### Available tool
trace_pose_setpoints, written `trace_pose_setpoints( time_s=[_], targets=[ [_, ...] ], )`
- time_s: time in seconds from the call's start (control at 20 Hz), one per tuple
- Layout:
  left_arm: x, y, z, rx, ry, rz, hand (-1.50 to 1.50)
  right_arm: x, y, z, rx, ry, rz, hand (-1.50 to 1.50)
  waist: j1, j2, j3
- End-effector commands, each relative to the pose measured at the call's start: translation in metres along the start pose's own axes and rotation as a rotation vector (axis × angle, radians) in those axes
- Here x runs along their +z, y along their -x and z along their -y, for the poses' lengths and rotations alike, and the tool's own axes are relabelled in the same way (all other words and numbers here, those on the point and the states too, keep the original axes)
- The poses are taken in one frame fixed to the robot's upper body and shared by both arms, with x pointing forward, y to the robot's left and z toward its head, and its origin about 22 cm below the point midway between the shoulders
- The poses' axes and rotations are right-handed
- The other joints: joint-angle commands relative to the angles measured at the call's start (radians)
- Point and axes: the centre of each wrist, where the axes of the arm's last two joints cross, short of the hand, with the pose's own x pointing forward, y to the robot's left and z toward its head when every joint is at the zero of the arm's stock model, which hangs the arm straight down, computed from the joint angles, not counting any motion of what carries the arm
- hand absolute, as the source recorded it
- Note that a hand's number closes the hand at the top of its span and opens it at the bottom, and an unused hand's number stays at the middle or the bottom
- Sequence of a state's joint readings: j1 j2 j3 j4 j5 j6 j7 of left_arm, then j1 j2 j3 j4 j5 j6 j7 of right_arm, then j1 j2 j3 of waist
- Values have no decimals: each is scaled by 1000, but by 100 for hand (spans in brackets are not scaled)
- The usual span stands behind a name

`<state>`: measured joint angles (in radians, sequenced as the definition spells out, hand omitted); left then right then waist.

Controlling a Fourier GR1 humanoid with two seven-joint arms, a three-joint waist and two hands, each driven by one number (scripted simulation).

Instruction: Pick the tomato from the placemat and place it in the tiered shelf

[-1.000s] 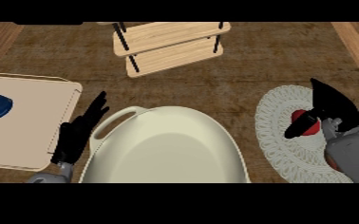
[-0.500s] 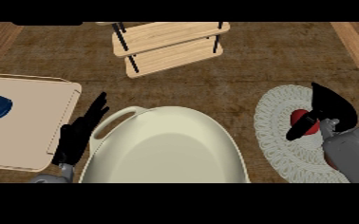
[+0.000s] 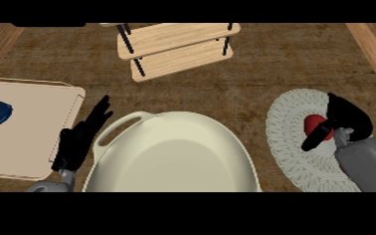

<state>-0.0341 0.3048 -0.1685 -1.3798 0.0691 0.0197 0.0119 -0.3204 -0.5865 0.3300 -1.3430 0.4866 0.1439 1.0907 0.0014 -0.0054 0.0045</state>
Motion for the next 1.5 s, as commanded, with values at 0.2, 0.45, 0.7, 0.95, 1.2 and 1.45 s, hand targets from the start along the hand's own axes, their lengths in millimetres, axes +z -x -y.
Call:
trace_pose_setpoints(
  time_s=[0.2, 0.45, 0.7, 0.95, 1.2, 1.45],
  targets=[
    [1, -2, 1, -5, 3, -46, 0, -20, -8, -18, -5, -46, -79, 150, 4, 6, -4],
    [1, 16, 0, 6, 17, -57, 0, -30, -3, -30, 6, -25, 23, 150, 3, 7, -4],
    [10, 11, 1, -7, 7, -54, 0, -13, -23, -27, 24, 30, 34, 150, 3, 5, -5],
    [9, 5, 18, -5, -1, -45, 0, 4, -13, -25, 35, 145, 10, 150, -2, 4, -5],
    [9, 9, 12, -9, 17, -47, 0, 65, -60, -40, 76, 97, 463, 150, 12, 3, -5],
    [5, 5, 11, 3, 10, -51, 0, 120, -91, -1, 51, 142, 722, 150, 5, 3, -5]
  ],
)
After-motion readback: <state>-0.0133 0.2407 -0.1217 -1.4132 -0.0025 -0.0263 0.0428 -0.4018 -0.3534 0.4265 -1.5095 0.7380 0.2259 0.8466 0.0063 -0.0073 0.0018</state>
